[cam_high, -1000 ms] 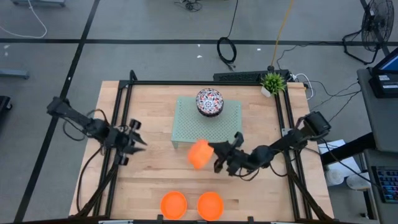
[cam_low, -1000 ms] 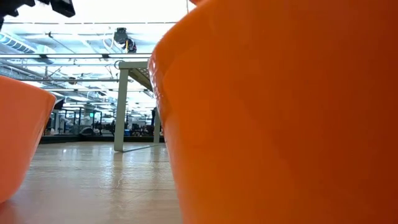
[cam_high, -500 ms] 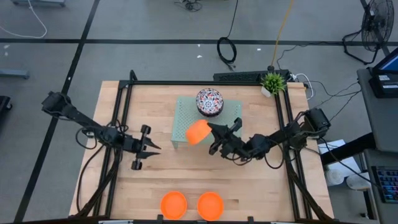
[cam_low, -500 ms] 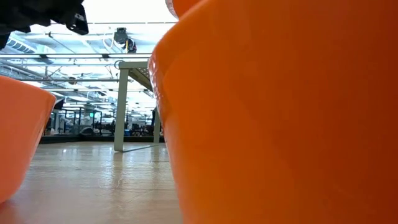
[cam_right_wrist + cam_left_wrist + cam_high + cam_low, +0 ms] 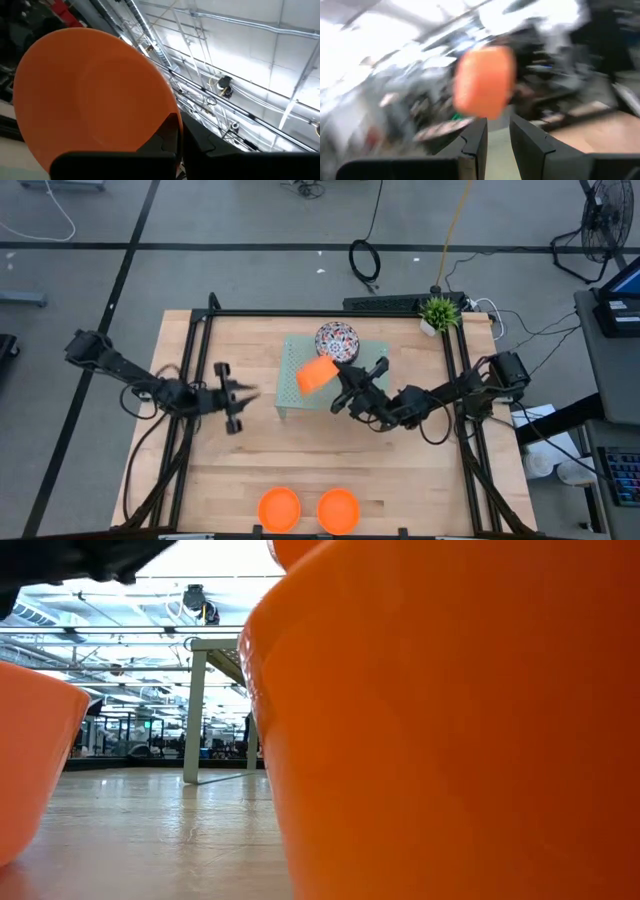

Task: Pick & Place Mini bowls
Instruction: Put the right orange bowl on the shelf

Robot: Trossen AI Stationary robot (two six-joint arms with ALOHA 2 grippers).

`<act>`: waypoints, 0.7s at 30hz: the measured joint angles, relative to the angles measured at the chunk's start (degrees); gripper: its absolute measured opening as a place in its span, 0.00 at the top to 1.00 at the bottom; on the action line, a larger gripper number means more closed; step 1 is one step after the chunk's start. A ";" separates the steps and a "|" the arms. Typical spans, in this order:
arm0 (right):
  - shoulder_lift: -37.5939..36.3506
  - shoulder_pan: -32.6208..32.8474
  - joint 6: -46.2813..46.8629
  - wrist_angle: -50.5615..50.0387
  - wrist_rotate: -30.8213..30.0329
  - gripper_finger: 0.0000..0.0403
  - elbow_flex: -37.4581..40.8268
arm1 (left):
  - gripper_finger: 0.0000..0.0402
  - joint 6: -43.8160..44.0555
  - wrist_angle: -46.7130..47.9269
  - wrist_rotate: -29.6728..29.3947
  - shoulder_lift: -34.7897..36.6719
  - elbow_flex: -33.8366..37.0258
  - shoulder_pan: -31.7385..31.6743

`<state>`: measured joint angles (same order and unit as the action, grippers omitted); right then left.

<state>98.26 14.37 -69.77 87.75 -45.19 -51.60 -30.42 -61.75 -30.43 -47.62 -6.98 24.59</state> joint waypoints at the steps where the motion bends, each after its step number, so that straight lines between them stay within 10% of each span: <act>1: 0.00 -0.34 0.05 -0.21 -0.02 1.00 -0.46 | 0.78 3.75 0.57 -2.81 -0.04 -1.01 -1.30; 10: -0.02 -1.53 -2.37 -1.86 -1.49 1.00 -1.63 | 0.78 7.50 11.22 12.41 -14.65 -18.06 -9.04; 21: -4.50 -1.51 -3.73 -2.60 -5.07 1.00 -1.65 | 0.66 -17.71 11.25 -14.95 -33.71 -33.73 -7.22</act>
<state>93.76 12.86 -73.51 85.14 -50.26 -53.25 -48.13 -50.50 -45.39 -81.33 -40.71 17.37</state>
